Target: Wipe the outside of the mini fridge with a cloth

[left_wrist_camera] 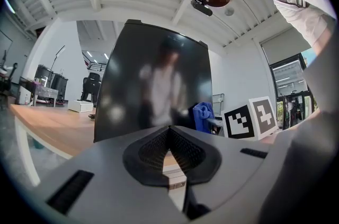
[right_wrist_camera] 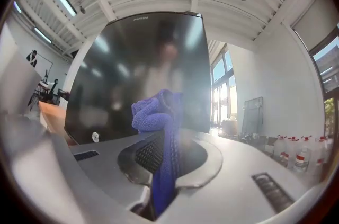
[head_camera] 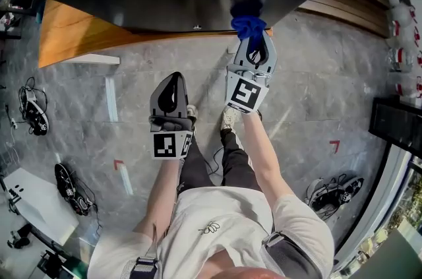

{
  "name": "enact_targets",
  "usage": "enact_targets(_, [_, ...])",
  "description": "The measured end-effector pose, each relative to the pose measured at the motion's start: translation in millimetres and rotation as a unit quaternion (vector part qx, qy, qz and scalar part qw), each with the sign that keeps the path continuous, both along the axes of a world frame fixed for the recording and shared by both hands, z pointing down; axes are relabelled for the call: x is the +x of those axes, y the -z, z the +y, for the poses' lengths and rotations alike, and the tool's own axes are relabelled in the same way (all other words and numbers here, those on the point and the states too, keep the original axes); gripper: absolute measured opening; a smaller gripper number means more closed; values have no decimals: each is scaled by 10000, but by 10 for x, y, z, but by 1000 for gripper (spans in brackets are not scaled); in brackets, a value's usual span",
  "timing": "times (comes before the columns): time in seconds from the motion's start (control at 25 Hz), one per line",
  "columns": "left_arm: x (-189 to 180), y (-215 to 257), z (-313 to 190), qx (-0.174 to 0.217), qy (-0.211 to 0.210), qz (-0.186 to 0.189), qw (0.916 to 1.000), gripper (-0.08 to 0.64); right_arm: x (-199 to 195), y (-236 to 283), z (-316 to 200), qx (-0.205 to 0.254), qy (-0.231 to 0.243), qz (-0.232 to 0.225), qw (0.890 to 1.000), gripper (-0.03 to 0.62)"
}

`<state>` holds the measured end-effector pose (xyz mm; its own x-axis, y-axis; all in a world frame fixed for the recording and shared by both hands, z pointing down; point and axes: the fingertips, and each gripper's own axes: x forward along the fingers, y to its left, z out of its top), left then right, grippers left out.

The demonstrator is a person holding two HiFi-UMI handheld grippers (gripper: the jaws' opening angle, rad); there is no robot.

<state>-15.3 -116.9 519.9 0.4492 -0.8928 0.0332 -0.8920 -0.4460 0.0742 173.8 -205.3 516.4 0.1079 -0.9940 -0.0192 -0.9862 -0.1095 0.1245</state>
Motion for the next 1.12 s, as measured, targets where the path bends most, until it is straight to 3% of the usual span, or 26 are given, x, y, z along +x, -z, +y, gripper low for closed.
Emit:
enact_targets(0.56, [373, -75, -30, -16, 17, 20, 10000, 5, 776, -57, 28, -5, -473, 22, 9989, 61])
enact_targets(0.92, [353, -95, -38, -29, 82, 62, 9999, 5, 1395, -67, -5, -48, -1296, -199, 9913, 61])
enact_targets(1.12, [230, -36, -31, 19, 143, 92, 9999, 5, 1330, 42, 236, 55, -1286, -268, 9913, 61])
